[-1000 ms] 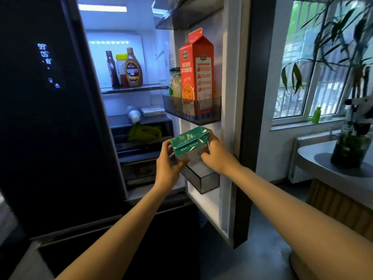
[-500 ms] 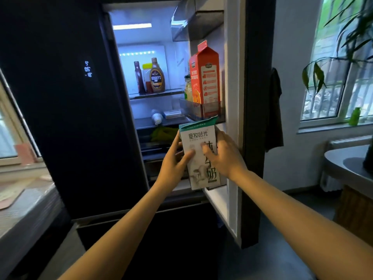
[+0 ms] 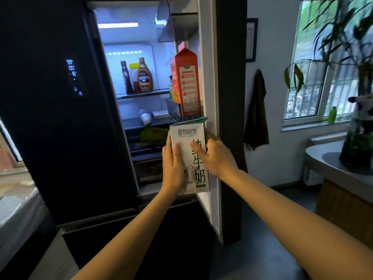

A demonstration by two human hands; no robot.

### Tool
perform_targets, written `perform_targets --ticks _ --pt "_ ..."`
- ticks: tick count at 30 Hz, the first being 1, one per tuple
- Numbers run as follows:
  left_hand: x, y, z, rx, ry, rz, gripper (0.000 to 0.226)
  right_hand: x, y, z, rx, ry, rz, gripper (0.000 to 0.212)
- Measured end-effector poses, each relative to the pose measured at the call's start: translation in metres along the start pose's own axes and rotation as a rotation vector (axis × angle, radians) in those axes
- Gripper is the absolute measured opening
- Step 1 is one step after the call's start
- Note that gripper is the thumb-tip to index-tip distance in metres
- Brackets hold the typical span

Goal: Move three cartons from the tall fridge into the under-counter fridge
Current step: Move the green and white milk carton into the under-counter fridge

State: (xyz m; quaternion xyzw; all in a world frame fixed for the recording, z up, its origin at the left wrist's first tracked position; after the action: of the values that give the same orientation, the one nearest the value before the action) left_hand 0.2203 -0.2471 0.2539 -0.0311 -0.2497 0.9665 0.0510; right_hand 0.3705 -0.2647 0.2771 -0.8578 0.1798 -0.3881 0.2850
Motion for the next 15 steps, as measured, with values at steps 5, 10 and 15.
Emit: perform_targets --ticks 5,10,15 --pt "0.000 0.002 0.009 -0.013 0.007 -0.003 0.052 0.008 0.009 -0.005 0.064 0.201 0.133 0.080" --pt "0.004 0.003 0.018 -0.011 0.022 -0.006 0.053 0.026 0.015 0.010 0.066 0.291 0.477 0.049" --pt "0.010 0.006 0.025 -0.028 0.025 0.012 0.052 0.028 0.012 0.022 -0.083 0.213 0.265 0.075"
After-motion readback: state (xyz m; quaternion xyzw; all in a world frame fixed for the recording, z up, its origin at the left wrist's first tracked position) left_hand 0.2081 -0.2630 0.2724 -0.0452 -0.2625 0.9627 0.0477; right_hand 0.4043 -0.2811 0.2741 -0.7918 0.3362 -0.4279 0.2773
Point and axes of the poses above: each hand's wrist, its own y-axis away from the middle knuckle, its own x-axis out of the back of the hand, z = x × y, the point moved 2 cm from there along -y, towards the middle knuckle
